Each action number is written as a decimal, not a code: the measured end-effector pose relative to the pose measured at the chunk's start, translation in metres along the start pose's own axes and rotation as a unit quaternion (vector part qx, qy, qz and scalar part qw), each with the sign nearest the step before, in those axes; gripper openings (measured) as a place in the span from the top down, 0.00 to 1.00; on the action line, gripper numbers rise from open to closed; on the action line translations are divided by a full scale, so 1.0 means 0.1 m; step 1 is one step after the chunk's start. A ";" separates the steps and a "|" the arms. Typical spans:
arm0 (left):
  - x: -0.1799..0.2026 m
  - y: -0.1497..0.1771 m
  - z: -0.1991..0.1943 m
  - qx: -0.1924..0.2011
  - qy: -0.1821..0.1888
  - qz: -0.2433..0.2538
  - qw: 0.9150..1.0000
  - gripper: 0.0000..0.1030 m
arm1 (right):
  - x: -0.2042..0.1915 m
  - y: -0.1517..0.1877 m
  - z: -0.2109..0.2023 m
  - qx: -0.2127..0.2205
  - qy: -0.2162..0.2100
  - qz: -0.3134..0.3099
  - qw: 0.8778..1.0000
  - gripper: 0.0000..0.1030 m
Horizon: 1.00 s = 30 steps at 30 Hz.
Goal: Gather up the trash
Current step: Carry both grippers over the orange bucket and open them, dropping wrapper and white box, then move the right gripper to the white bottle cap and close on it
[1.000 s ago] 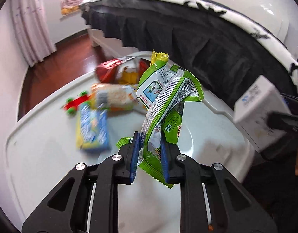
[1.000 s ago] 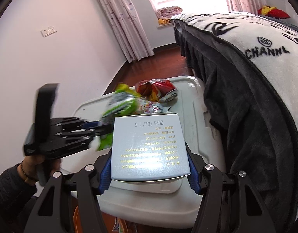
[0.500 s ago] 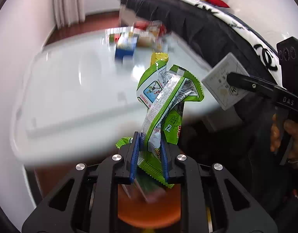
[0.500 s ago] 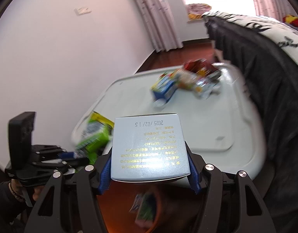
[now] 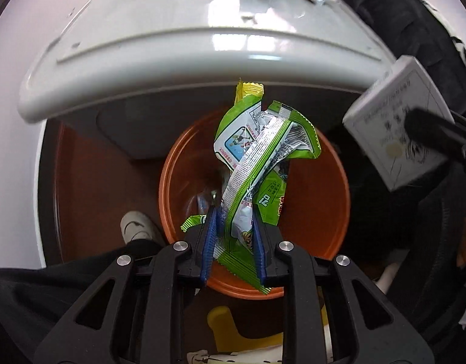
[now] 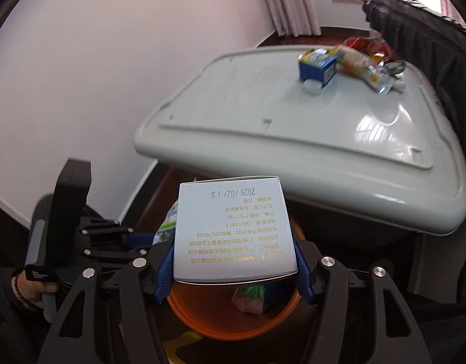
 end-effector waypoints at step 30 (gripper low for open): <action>-0.23 -0.57 -0.46 0.090 -0.018 -0.030 0.995 0.44 | 0.34 -0.61 -0.30 0.096 0.064 0.002 0.993 0.17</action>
Point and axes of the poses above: each gripper's, at about its wrist camera, not at the fingertips, and z roughly the way its jaws point, x to its right, y to its underside, the point moved 2 cm from there along z, roughly the way its jaws point, and after that the axes turned 5 degrees about -y, right-handed, at the moved point
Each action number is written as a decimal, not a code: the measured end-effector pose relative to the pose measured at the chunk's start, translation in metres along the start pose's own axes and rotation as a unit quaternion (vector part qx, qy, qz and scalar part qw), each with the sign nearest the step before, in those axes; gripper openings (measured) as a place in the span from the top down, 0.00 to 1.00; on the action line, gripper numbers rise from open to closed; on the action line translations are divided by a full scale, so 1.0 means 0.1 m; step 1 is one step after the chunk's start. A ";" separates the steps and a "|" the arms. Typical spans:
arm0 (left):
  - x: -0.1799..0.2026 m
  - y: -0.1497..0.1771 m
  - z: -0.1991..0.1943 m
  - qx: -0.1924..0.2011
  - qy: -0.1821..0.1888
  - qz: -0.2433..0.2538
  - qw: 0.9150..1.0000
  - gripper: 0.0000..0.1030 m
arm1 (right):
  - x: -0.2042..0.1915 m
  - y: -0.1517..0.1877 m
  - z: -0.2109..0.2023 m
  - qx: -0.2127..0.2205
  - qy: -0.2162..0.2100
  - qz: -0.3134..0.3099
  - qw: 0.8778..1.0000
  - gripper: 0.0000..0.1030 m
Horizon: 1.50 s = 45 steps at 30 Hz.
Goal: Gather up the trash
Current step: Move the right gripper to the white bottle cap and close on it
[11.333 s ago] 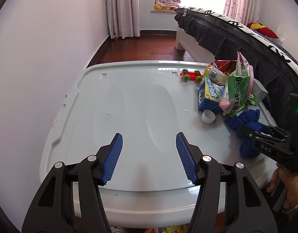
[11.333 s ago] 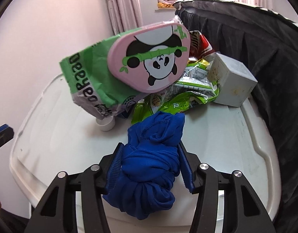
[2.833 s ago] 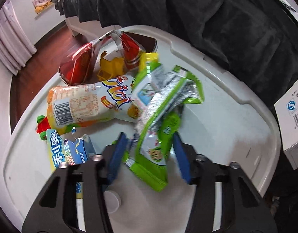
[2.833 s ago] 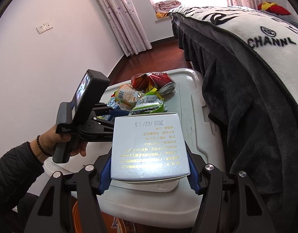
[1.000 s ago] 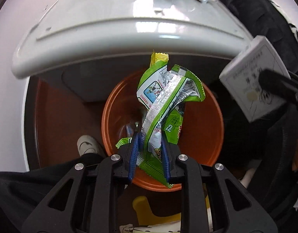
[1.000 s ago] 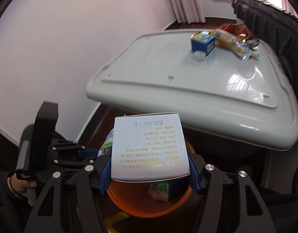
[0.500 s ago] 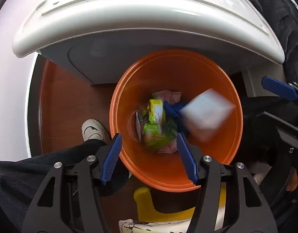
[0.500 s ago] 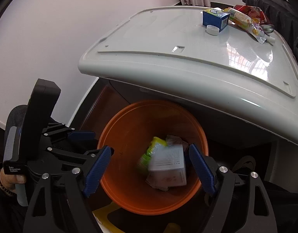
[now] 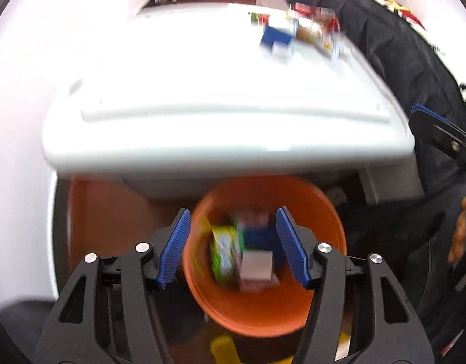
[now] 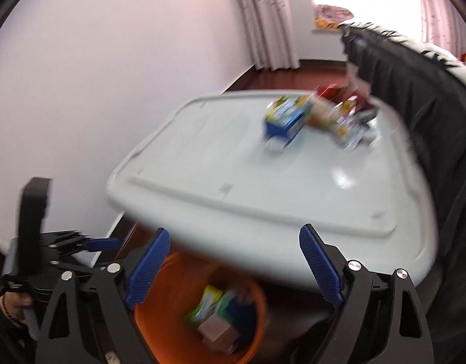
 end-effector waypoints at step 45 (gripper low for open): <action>-0.52 -1.77 -0.01 0.144 -0.010 -0.028 0.989 0.43 | 0.69 -0.98 2.08 -0.073 0.083 0.074 0.991 0.69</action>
Point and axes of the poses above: each gripper's, at about its wrist camera, not at the fingertips, and z roughly the way its jaws point, x to its right, y to its underside, the point moved 2 cm from there along z, roughly the way its jaws point, and after that the axes turned 5 degrees about -y, right-handed, at the moved point
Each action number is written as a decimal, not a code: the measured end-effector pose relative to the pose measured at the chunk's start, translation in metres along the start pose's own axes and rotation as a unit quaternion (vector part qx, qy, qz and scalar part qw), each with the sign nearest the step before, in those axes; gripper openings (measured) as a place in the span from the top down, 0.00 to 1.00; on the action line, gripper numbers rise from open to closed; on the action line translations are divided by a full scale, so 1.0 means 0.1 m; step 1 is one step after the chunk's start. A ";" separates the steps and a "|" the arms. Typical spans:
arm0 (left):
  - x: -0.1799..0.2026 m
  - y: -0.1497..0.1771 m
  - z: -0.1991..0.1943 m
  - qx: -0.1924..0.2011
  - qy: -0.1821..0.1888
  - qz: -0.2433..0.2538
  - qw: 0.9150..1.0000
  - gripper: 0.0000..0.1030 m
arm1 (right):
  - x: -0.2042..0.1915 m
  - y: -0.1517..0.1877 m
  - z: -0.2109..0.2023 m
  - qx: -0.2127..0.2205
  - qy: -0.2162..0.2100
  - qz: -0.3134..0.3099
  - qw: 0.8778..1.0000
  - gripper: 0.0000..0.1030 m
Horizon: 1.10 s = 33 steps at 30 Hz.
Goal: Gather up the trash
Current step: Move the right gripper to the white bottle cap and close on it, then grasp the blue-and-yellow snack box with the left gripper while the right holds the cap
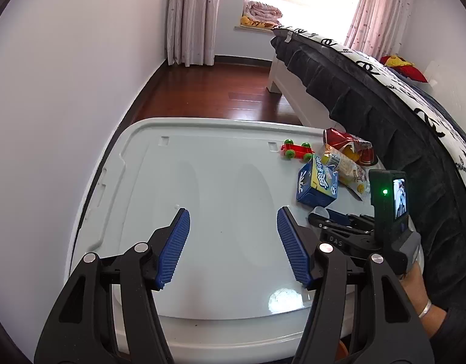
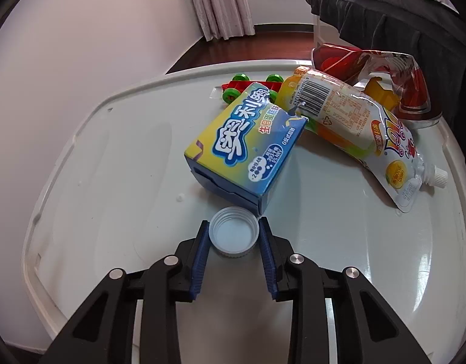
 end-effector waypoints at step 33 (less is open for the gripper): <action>1.29 -0.15 1.08 -0.060 0.032 0.092 0.993 0.17 | 0.66 0.82 -1.78 0.054 -0.075 -0.019 0.996 0.69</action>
Point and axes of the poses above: each gripper's, at about its wrist camera, not at the fingertips, and z roughly the way its jaws point, x to its right, y to its underside, the point moved 2 cm from there along z, roughly the way its jaws point, and after that the axes turned 5 degrees about -y, right-handed, at the moved point
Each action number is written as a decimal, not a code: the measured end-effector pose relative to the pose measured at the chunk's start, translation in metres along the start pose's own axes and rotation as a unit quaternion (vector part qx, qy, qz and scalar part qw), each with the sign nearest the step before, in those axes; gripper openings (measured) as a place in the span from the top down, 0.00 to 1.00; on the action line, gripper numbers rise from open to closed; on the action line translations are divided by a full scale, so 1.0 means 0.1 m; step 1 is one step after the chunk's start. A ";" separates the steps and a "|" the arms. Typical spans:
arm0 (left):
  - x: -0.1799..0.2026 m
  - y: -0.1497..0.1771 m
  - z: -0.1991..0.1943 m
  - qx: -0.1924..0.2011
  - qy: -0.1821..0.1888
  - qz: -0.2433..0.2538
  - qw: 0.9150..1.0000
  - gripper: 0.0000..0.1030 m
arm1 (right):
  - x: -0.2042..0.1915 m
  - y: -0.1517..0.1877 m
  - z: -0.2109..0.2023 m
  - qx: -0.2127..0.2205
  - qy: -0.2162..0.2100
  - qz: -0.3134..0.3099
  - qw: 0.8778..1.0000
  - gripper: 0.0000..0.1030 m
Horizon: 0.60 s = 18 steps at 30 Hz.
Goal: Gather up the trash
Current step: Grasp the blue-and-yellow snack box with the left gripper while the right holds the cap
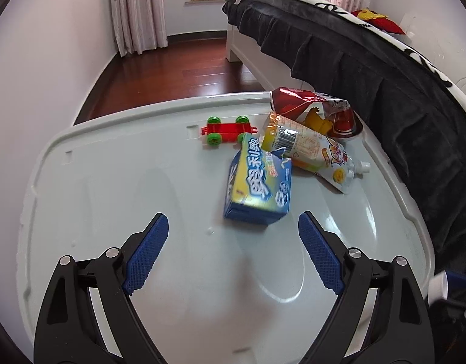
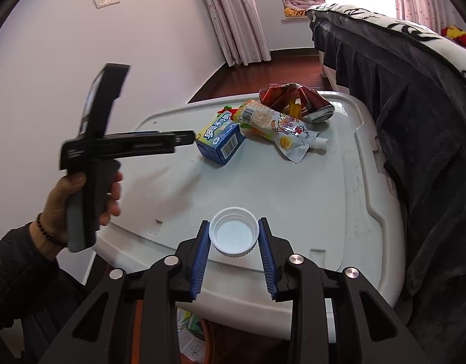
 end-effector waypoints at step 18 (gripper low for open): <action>0.30 -0.18 0.59 -0.035 -0.028 0.036 0.998 0.17 | 0.07 -0.03 -0.02 0.003 -0.006 0.010 1.000 0.69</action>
Point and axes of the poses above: each gripper's, at about its wrist camera, not at the fingertips, and z roughly the way its jaws point, x to its right, y to its underside, the point moved 2 cm from there along z, roughly the way its jaws point, and after that the axes turned 5 degrees about -y, right-handed, at the moved point
